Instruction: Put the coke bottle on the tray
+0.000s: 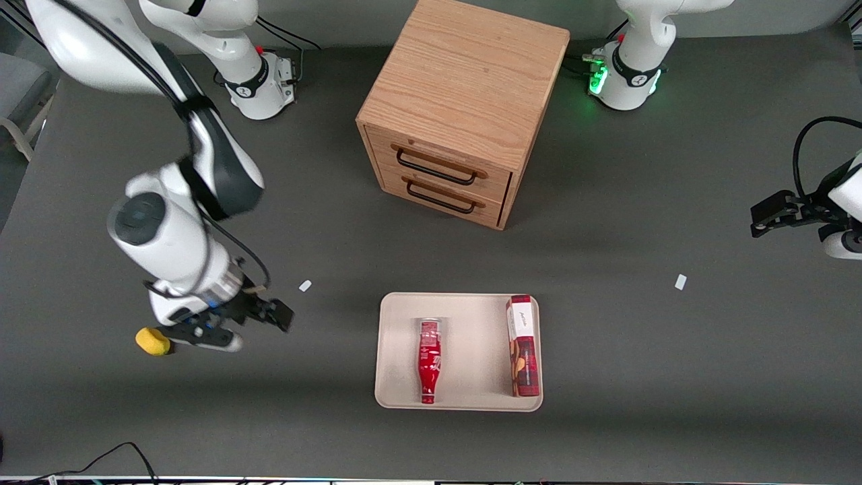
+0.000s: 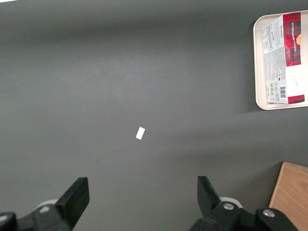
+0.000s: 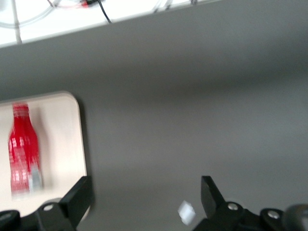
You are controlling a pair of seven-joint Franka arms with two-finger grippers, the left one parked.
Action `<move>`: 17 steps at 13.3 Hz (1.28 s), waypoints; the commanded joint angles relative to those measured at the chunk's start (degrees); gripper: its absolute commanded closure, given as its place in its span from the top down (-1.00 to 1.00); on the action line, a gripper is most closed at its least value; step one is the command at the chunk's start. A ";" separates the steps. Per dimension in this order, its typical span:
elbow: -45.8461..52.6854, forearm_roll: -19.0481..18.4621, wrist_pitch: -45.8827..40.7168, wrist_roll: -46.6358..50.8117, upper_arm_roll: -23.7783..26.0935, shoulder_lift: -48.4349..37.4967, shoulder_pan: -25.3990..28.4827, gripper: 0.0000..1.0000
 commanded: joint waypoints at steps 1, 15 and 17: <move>-8.52 5.76 -6.30 -7.32 -3.68 -12.24 -0.95 1.00; -16.98 9.46 -22.58 -28.08 -16.17 -33.55 -1.57 1.00; -16.01 9.46 -22.58 -27.47 -16.17 -33.37 -1.57 1.00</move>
